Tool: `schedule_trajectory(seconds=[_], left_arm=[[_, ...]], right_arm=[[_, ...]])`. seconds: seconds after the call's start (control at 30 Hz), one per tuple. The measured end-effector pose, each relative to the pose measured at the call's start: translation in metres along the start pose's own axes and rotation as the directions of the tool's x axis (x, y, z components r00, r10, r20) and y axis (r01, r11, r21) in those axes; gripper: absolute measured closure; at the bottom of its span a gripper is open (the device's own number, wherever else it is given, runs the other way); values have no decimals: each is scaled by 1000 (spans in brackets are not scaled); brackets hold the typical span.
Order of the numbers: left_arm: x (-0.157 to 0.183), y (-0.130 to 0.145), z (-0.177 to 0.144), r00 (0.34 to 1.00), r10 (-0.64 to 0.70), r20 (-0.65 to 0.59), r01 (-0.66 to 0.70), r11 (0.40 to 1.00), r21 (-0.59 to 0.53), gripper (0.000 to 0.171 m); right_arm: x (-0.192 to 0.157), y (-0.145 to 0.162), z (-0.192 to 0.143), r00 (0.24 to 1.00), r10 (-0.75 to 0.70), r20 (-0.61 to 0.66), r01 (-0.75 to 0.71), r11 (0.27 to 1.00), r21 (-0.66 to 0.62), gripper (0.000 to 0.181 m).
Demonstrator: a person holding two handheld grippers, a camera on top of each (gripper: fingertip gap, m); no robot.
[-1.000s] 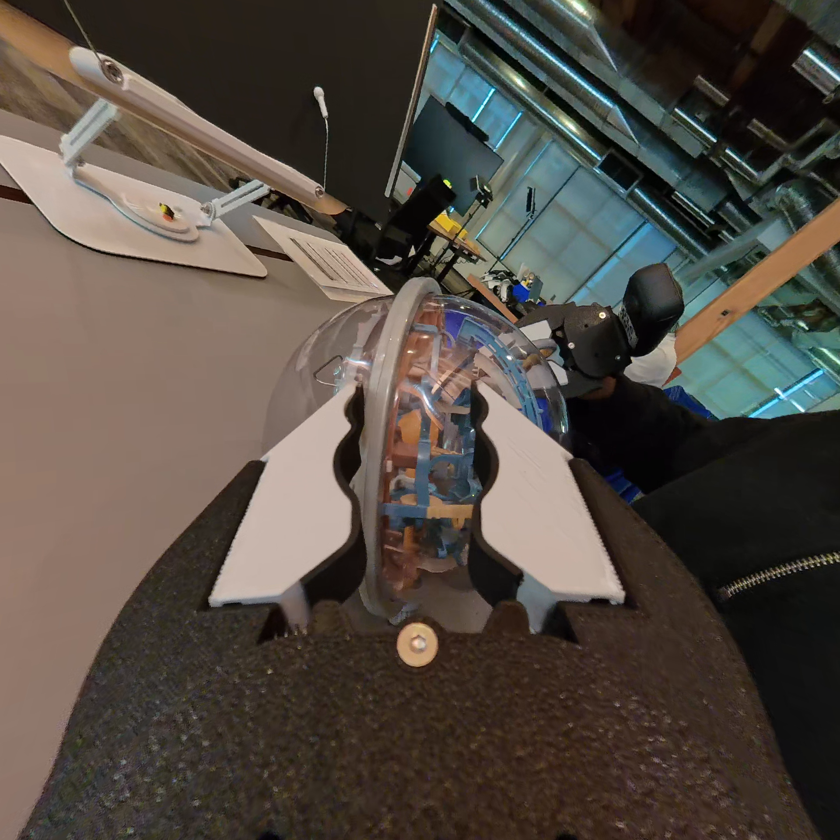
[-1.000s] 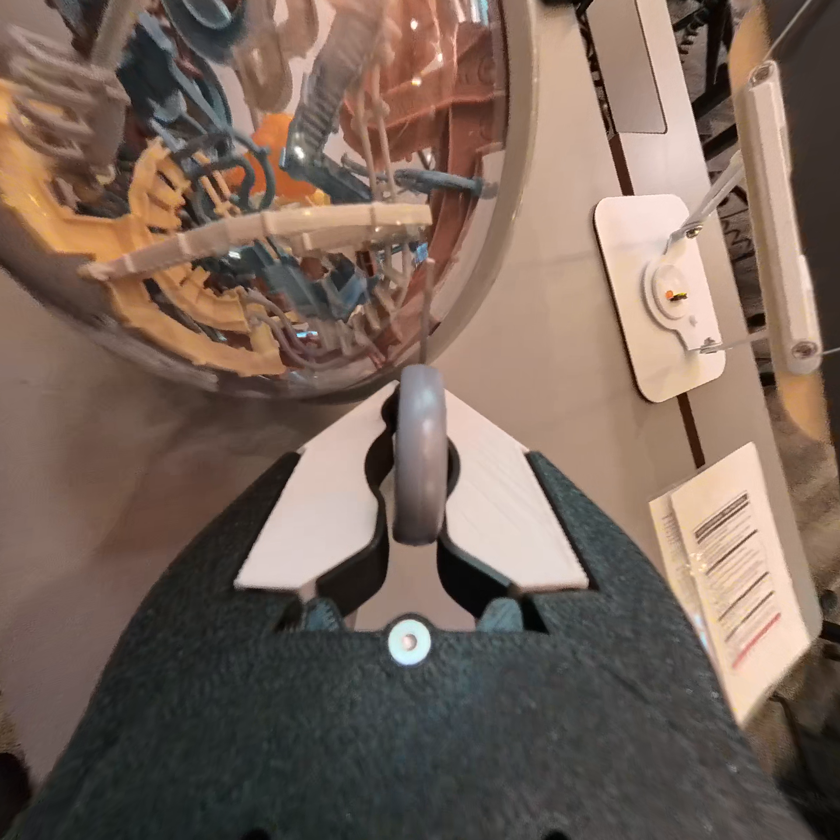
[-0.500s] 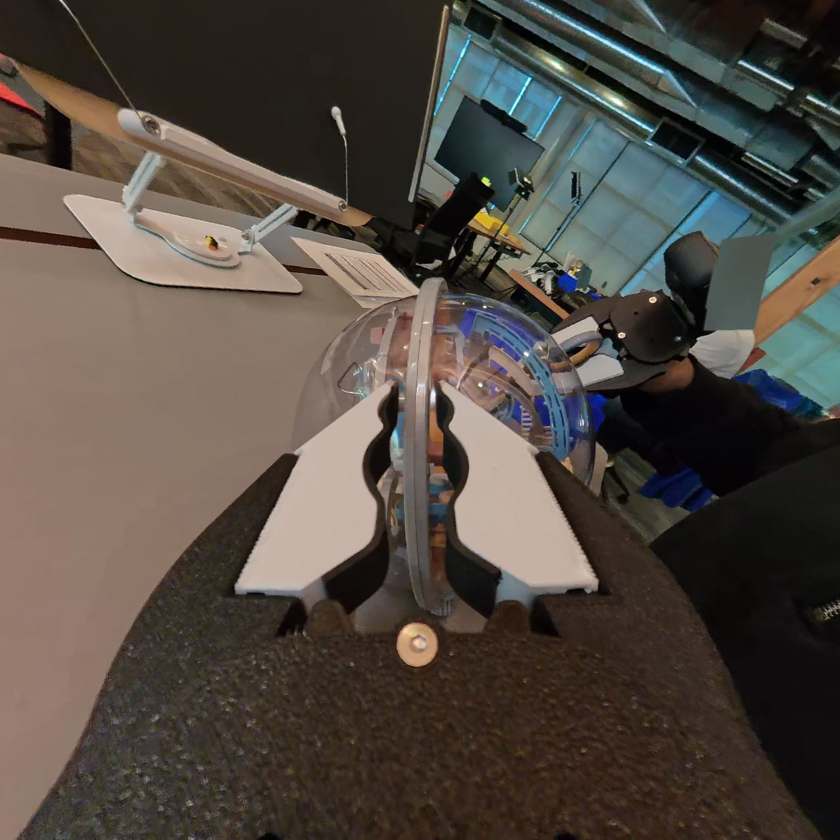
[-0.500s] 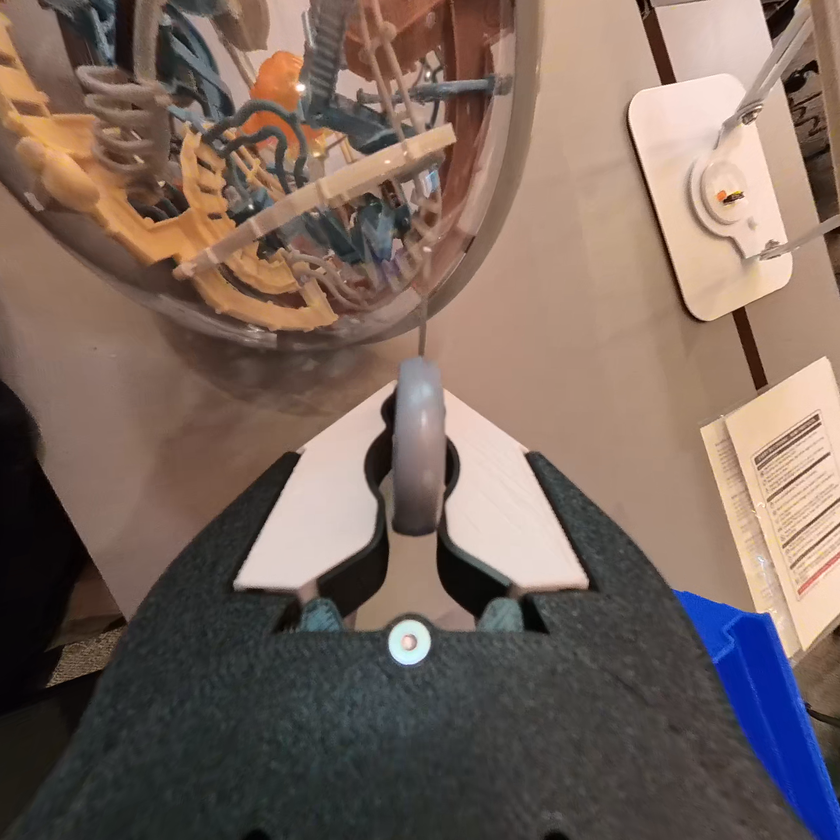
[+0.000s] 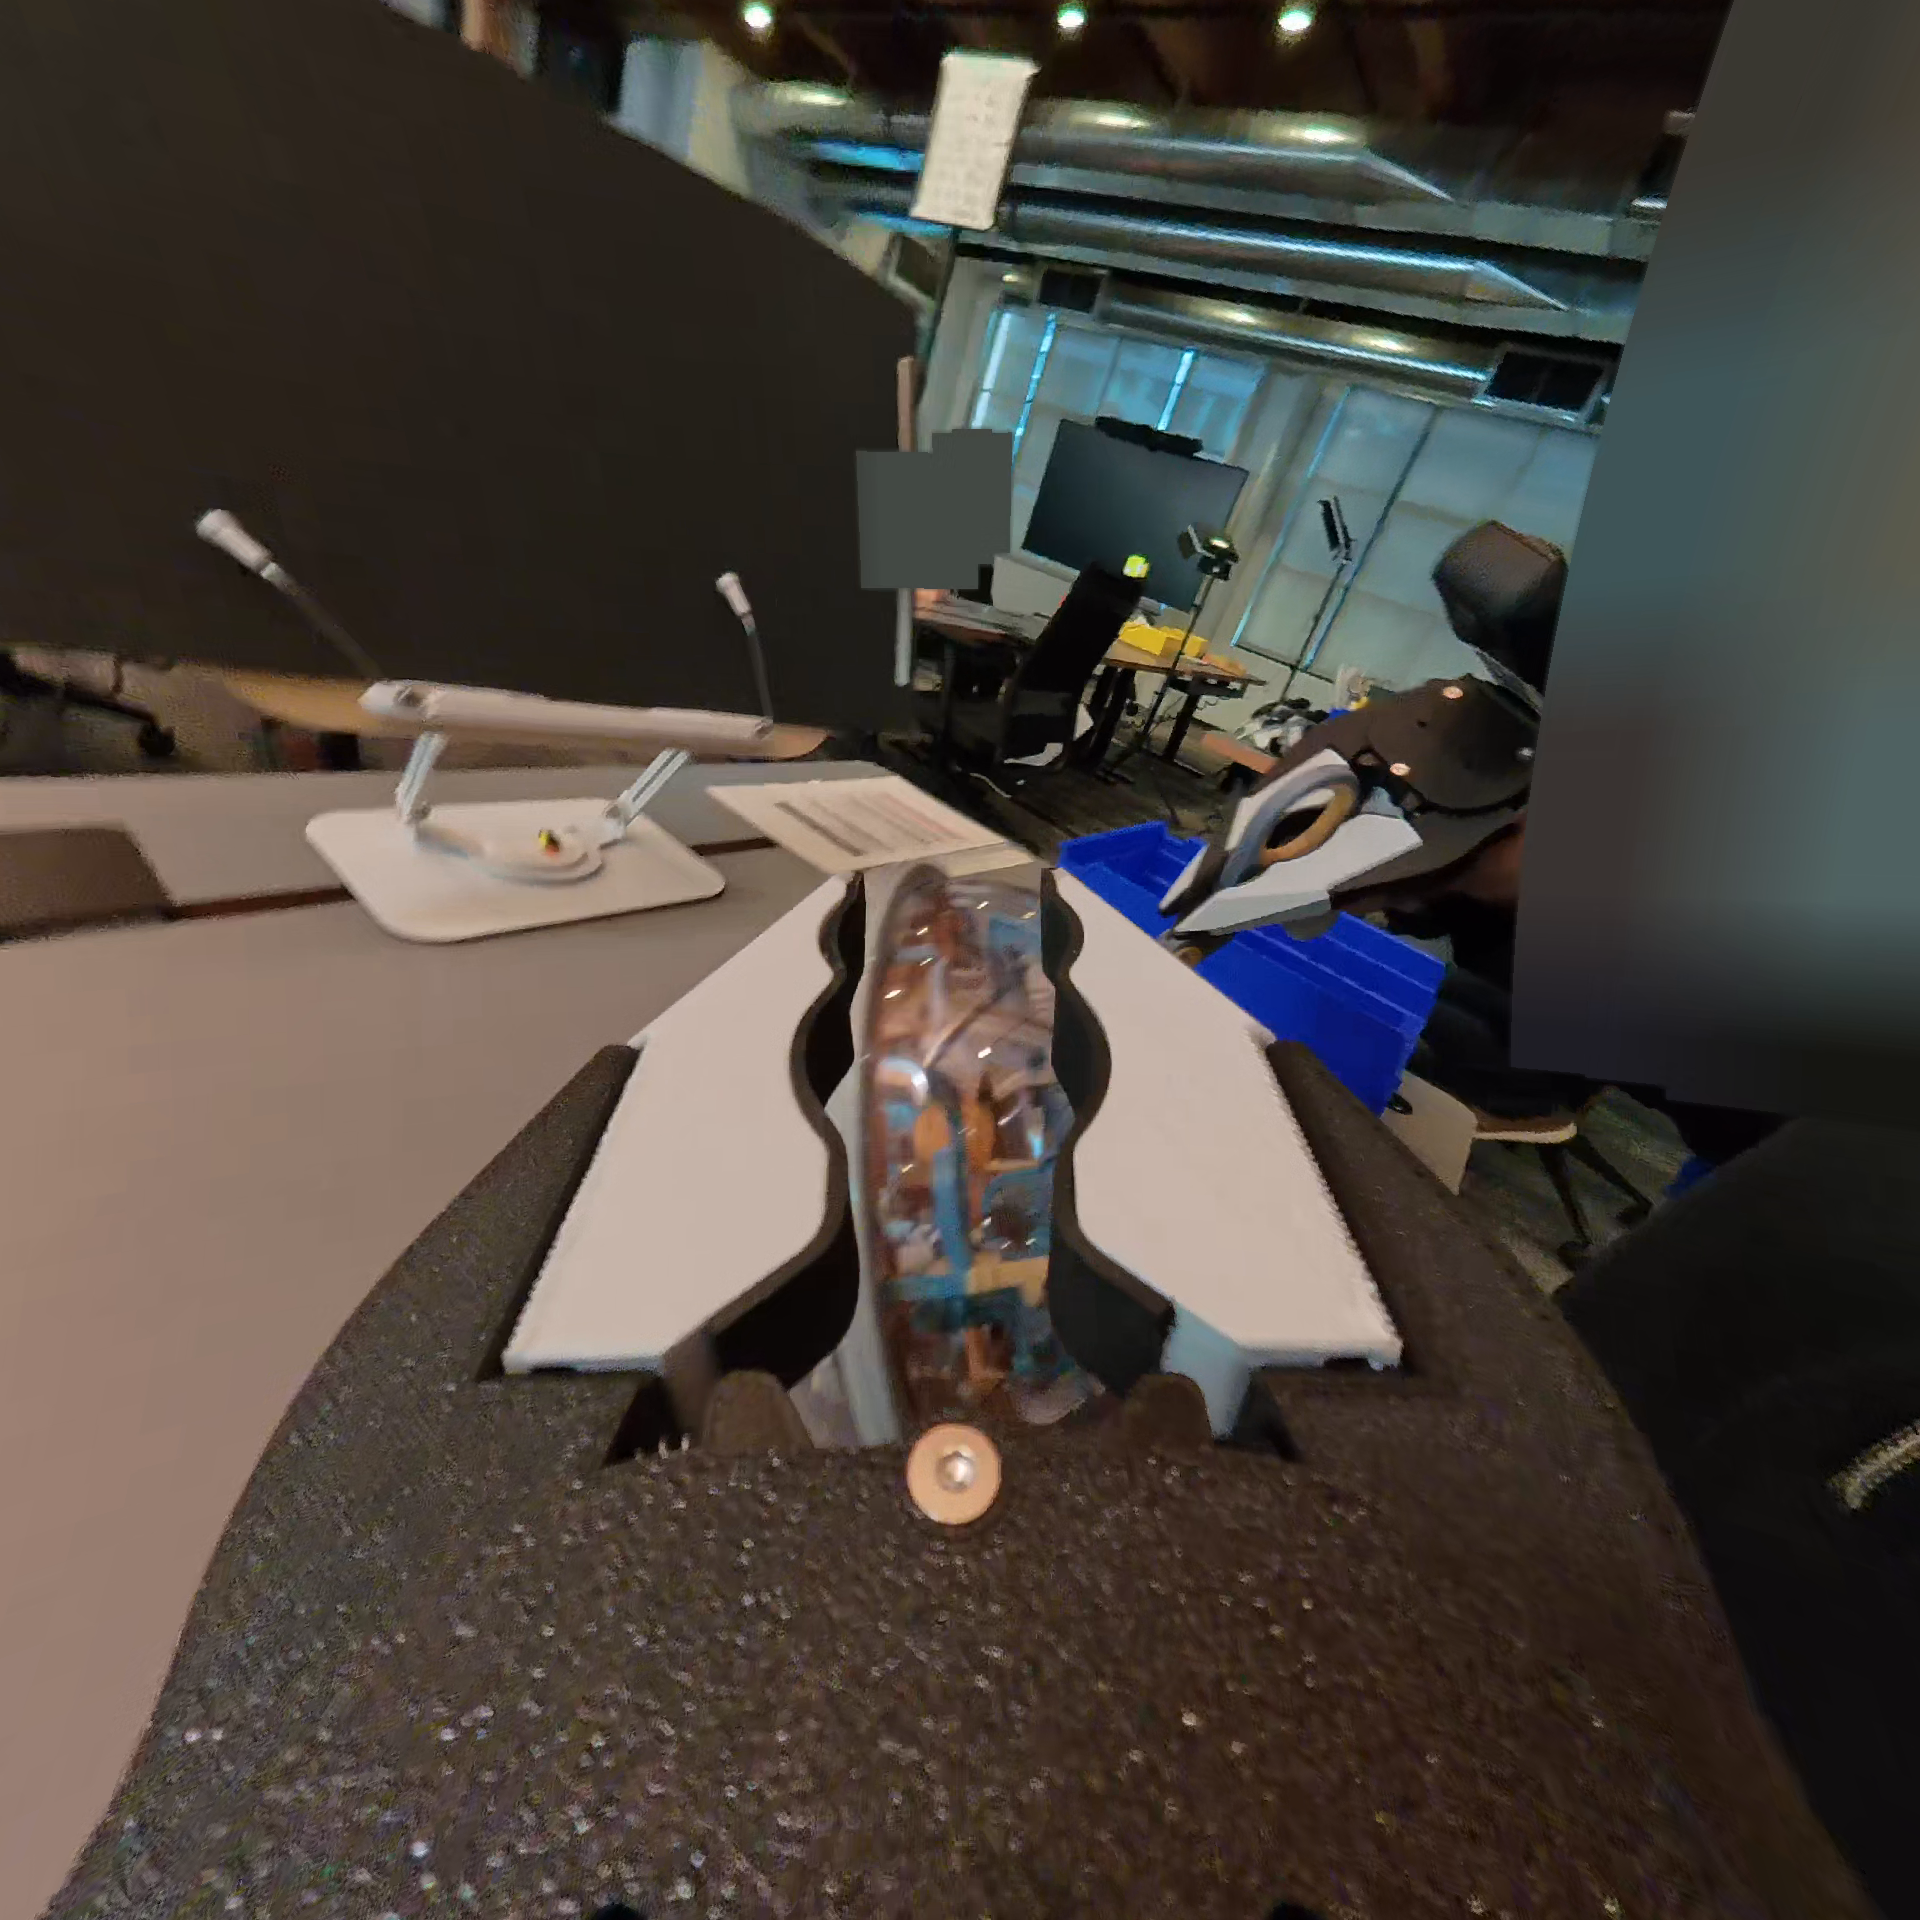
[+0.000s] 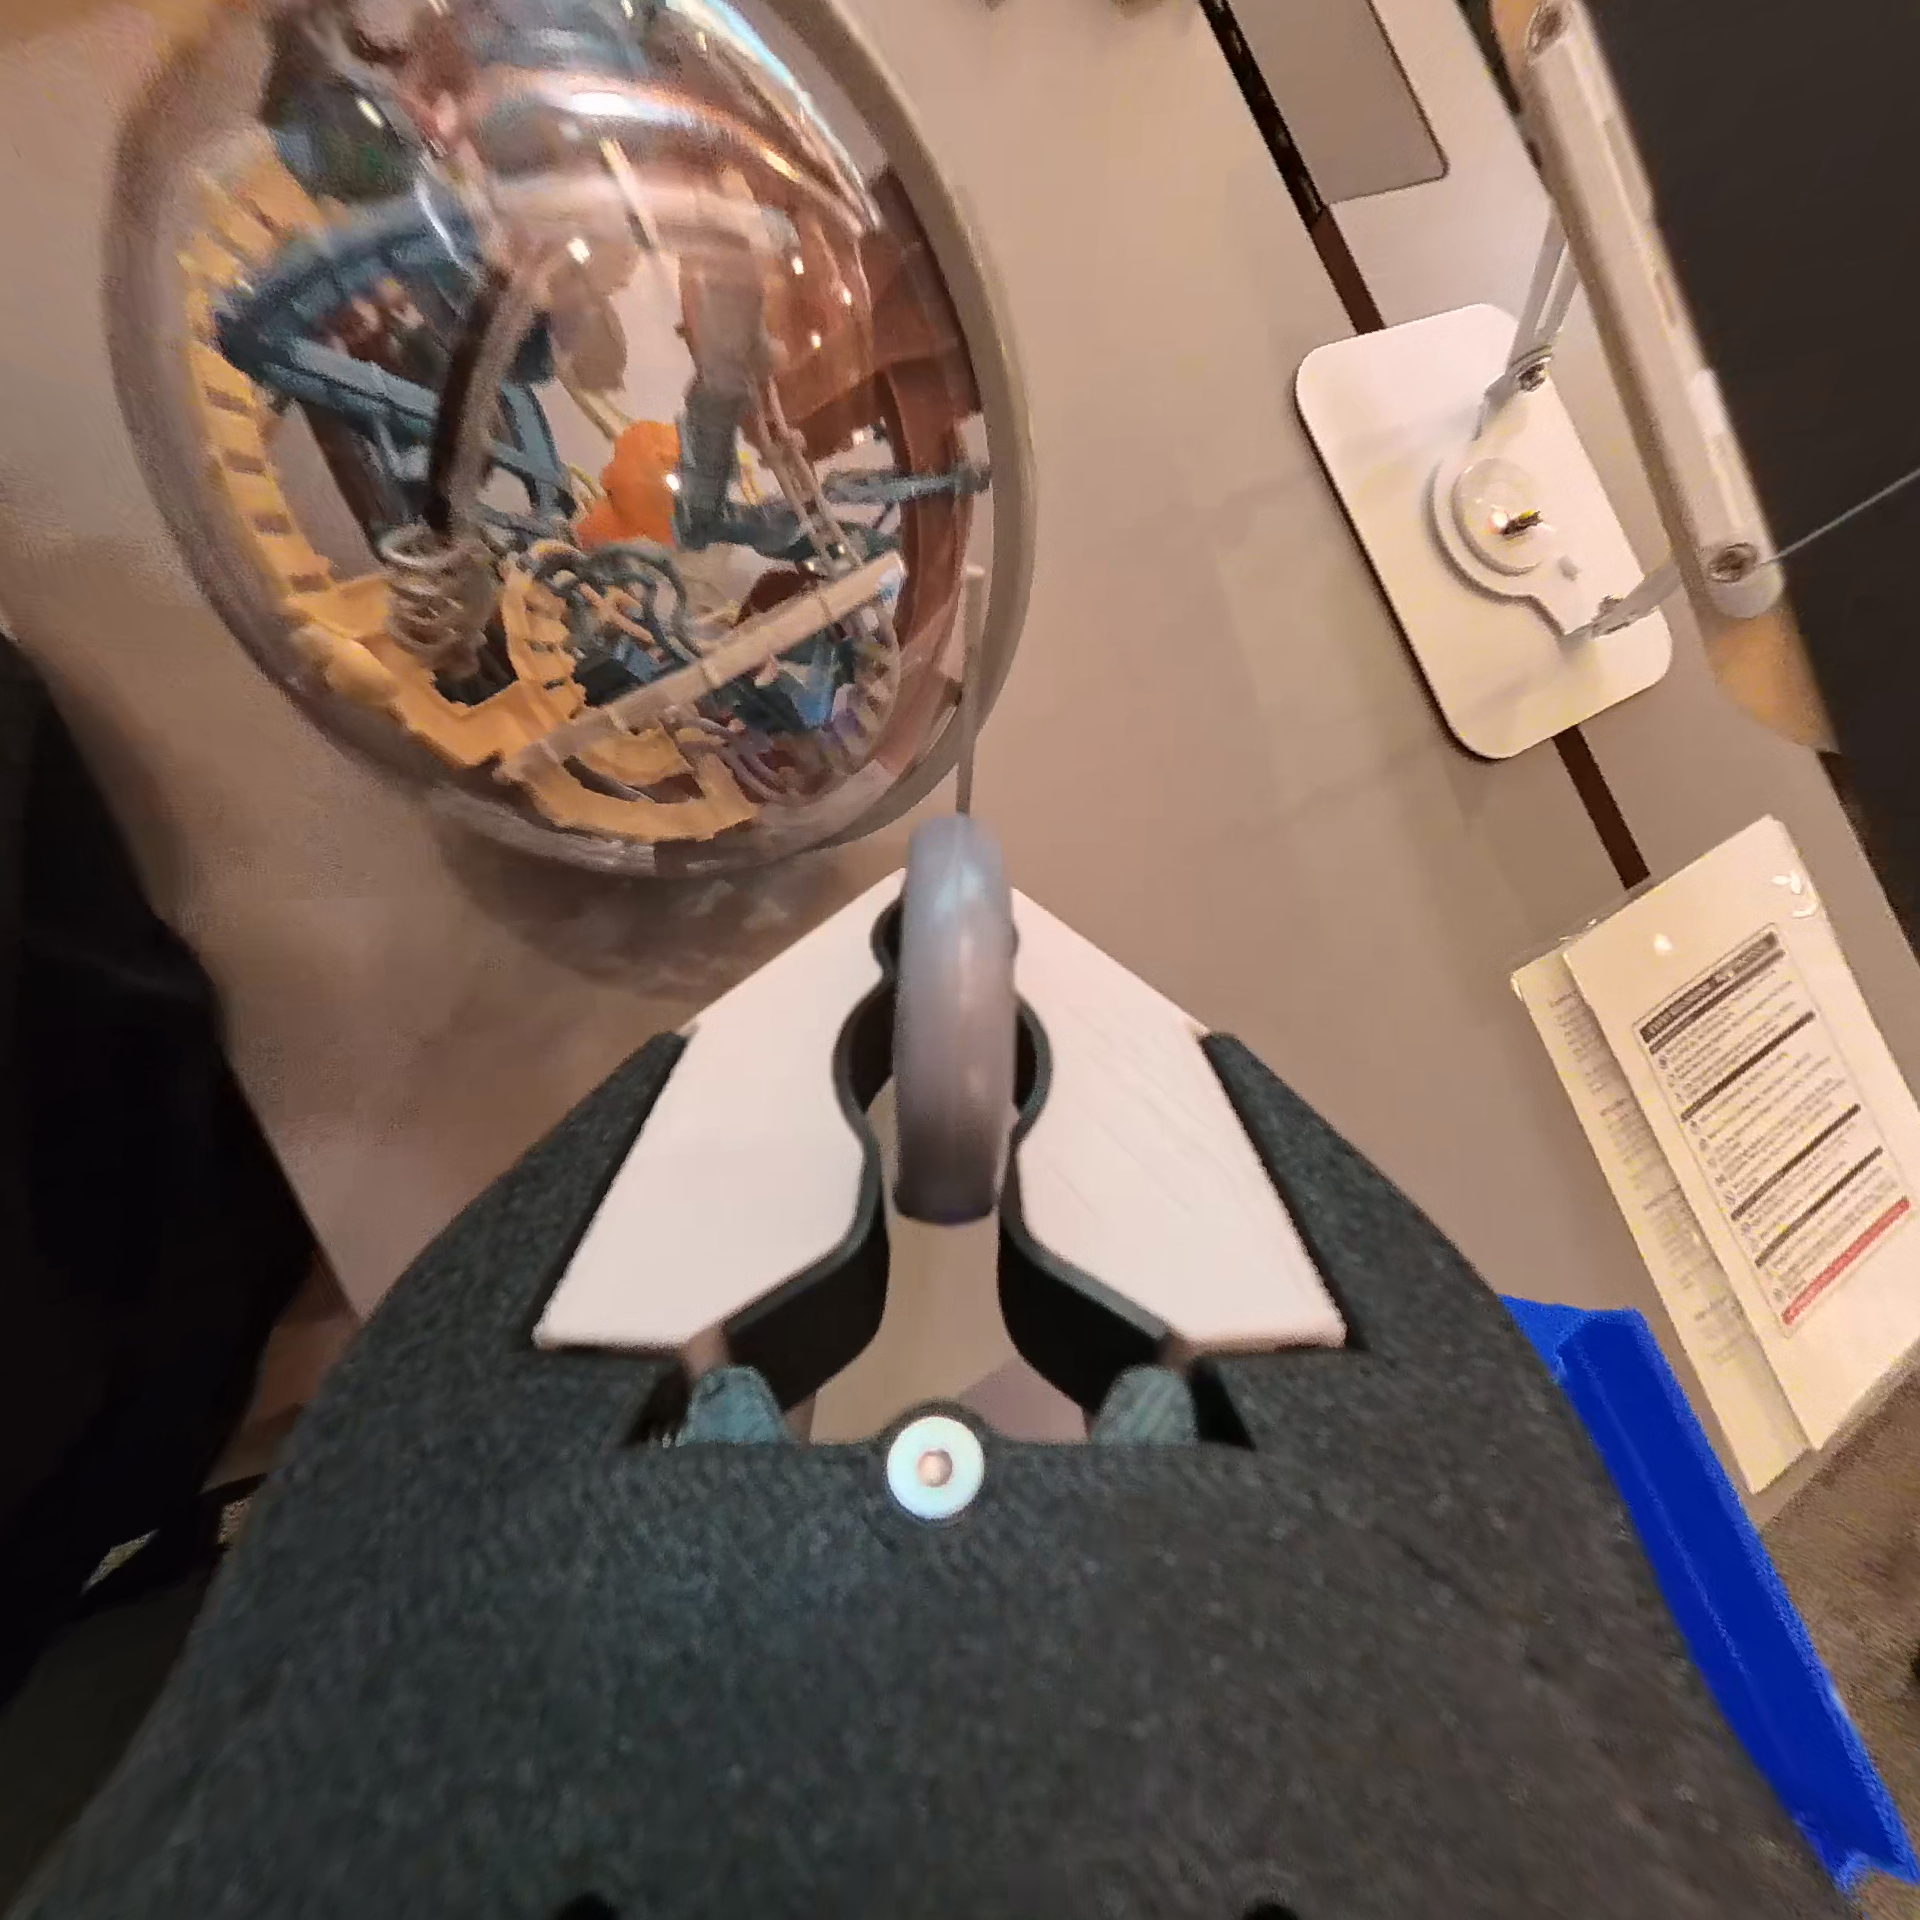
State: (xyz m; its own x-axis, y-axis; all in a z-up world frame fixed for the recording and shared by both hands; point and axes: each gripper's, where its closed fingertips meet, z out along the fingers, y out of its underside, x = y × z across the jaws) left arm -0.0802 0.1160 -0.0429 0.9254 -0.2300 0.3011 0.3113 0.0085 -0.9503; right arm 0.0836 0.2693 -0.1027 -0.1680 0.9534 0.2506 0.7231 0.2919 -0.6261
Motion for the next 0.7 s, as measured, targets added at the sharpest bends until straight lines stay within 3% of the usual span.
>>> schedule_trajectory(seconds=[0.1, 0.23, 0.43, 0.67, 0.7], left_arm=[[42, -7, 15, 993, 45, -113, -45, 999, 2, 139], [98, 4, 42, 953, 68, -294, -84, 996, -40, 139], [126, 37, 81, 926, 151, -346, -215, 965, -153, 138], [159, 75, 90, 882, 181, -435, -319, 909, -268, 139], [165, 79, 87, 865, 179, -469, -334, 903, -271, 156]], right_arm=[[-4, -12, -18, 999, 23, 35, -24, 999, 43, 172], [-15, -33, -49, 993, 50, 105, -63, 989, 131, 172], [-47, -63, -79, 941, 94, 325, -185, 947, 263, 172], [-80, -85, -85, 830, 112, 546, -342, 876, 340, 172], [-79, -87, -84, 823, 121, 554, -363, 864, 350, 173]])
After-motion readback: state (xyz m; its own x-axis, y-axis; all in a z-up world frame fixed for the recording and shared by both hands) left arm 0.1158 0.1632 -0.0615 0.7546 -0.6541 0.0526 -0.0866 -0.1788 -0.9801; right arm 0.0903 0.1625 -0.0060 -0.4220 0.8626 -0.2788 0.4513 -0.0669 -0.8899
